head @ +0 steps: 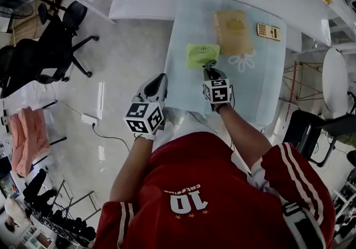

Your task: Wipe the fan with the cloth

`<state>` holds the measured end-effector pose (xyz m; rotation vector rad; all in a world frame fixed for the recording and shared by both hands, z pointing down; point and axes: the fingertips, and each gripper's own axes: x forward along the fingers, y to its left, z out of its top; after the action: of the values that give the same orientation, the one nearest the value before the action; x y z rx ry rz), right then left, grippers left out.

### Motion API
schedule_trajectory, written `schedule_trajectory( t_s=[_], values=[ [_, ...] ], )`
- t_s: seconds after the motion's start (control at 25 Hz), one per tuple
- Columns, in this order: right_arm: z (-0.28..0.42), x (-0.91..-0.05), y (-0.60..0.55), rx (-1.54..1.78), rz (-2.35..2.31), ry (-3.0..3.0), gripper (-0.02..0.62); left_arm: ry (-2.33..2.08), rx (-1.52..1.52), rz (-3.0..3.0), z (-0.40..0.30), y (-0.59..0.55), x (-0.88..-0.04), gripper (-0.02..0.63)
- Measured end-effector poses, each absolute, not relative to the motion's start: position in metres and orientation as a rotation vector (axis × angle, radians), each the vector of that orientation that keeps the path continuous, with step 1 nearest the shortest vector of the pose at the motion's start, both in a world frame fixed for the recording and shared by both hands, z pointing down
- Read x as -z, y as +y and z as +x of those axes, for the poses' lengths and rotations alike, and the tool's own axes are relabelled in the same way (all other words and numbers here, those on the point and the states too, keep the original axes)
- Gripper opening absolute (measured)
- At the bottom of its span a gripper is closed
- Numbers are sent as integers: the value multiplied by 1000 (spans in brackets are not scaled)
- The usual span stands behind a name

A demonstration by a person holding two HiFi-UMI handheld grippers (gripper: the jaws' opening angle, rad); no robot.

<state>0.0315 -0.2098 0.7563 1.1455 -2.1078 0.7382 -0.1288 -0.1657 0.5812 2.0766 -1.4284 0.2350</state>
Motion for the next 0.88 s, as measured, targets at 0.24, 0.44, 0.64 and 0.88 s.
schedule_trajectory(
  t_s=[0.24, 0.44, 0.64, 0.88],
  values=[
    [18, -756, -211, -729, 1125, -2125, 21, -1455, -236, 2057, -141, -158, -583, 3],
    [5, -755, -210, -719, 1104, -2140, 21, -1474, -232, 2051, -151, -153, -581, 3],
    [-6, -753, -211, -710, 1087, -2152, 21, -1486, -231, 2046, -157, -150, -580, 3],
    [-25, -755, -209, -708, 1061, -2170, 21, -1513, -238, 2027, -174, -145, -580, 3]
  ],
)
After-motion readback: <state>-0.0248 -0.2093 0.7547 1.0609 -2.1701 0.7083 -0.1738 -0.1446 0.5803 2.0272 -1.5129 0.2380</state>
